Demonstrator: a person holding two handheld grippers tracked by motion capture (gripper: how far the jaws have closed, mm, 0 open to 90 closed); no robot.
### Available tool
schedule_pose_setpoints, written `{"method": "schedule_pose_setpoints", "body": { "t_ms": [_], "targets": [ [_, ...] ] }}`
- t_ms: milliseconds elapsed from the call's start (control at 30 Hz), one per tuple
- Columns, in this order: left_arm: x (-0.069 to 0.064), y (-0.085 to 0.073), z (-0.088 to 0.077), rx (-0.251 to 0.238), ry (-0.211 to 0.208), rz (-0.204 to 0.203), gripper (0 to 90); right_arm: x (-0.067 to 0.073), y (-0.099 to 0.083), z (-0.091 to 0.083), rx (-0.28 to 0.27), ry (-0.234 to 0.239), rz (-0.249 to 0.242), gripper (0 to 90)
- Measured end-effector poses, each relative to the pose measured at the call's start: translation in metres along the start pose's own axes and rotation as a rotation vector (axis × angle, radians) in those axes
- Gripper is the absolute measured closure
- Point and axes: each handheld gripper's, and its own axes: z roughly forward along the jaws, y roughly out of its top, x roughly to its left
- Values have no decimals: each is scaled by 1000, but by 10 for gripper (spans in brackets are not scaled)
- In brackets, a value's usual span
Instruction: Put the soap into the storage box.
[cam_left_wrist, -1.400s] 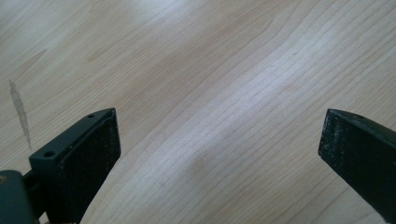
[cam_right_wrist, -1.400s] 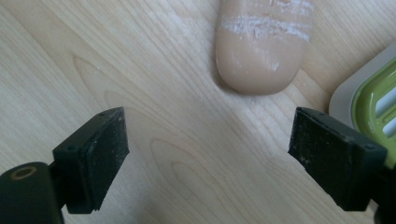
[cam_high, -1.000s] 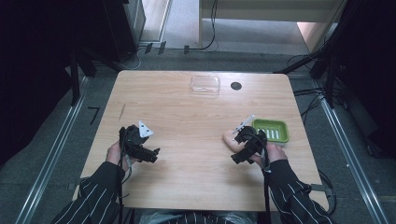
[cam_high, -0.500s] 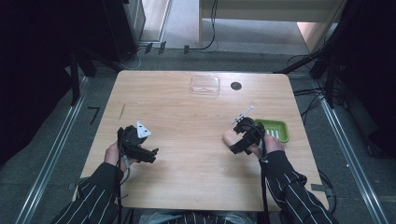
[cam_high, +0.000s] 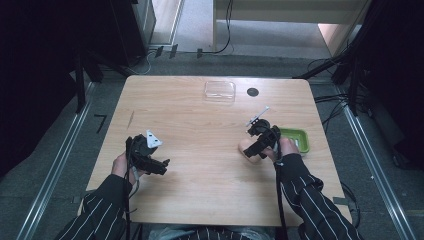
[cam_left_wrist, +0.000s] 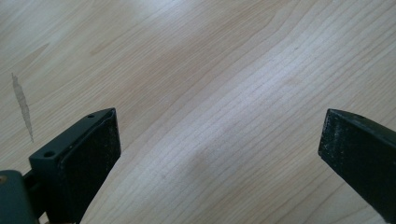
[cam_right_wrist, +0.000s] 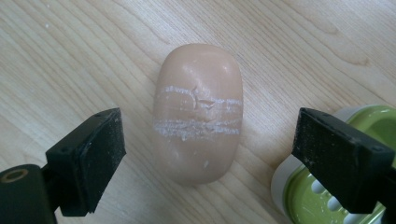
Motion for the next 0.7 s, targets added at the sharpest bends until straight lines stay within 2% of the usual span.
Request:
{"method": "schedule_pose_setpoints", "body": {
  "t_ms": [400,700],
  "targets": [
    [2,-1,-1,4,5,-6,0,-3,14,10,35,12,7,99],
    [2,-1,-1,-6,4,-9,0,-6,21,21,78,21,-8,120]
  ]
}}
